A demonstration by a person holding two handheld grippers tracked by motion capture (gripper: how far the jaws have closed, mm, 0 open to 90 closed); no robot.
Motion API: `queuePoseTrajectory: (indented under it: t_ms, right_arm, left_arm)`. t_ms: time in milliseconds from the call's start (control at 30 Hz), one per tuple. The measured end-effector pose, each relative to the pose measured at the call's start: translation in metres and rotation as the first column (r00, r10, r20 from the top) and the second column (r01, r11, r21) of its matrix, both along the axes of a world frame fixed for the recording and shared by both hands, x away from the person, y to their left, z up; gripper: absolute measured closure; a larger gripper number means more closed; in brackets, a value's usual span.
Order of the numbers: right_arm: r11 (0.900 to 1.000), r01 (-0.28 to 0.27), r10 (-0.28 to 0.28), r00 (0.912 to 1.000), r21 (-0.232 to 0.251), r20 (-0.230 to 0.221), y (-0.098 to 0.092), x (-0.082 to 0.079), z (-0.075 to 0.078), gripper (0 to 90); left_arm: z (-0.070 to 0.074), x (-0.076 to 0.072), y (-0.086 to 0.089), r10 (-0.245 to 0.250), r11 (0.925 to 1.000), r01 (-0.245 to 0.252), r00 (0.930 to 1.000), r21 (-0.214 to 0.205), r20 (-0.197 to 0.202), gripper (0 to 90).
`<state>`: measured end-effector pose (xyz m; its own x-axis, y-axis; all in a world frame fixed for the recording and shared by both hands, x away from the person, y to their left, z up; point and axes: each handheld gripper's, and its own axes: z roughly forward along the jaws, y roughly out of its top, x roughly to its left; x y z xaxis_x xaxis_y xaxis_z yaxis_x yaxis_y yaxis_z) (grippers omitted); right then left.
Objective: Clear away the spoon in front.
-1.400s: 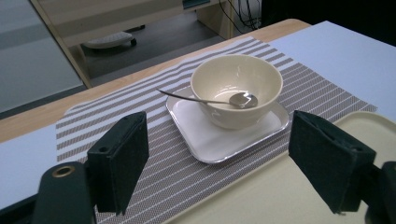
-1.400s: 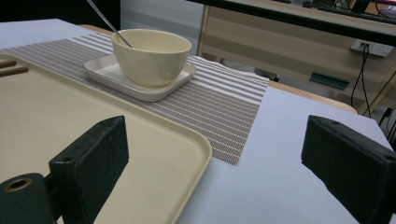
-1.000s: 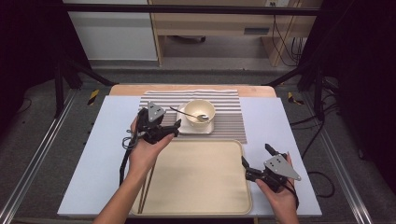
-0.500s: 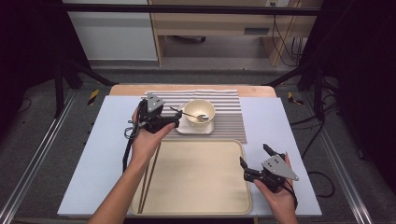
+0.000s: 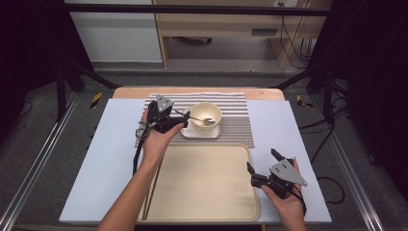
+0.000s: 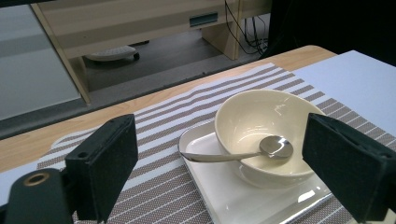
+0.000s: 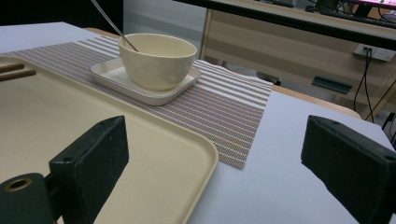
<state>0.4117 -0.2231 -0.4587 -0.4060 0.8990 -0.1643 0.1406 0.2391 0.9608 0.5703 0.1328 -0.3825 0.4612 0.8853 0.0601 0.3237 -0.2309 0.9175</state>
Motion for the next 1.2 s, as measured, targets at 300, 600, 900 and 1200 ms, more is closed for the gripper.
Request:
queuePoseTrajectory:
  t_ms: [300,600,900,1200]
  right_arm:
    - [1.0,-0.001,0.001,1.0,-0.001,-0.002,0.0,0.0,0.0,7.9]
    - [1.0,0.001,-0.001,1.0,-0.001,-0.005,0.0,0.0,-0.001,7.9]
    - [1.0,-0.001,0.001,0.9999,-0.005,-0.013,0.0,0.001,-0.002,7.9]
    - [1.0,-0.001,0.001,0.9999,-0.008,-0.015,0.0,0.001,-0.002,8.0]
  left_arm:
    - [-0.004,0.002,-0.004,-0.007,0.9997,0.007,1.0,0.023,0.002,9.3]
    - [-0.014,0.006,-0.005,0.011,0.9998,-0.011,0.9999,0.017,-0.008,9.1]
    - [-0.028,0.013,-0.01,0.019,0.9997,-0.019,0.9994,0.014,-0.029,10.0]
    - [-0.042,0.017,-0.013,0.043,0.9986,-0.044,0.998,-0.027,-0.046,18.0]
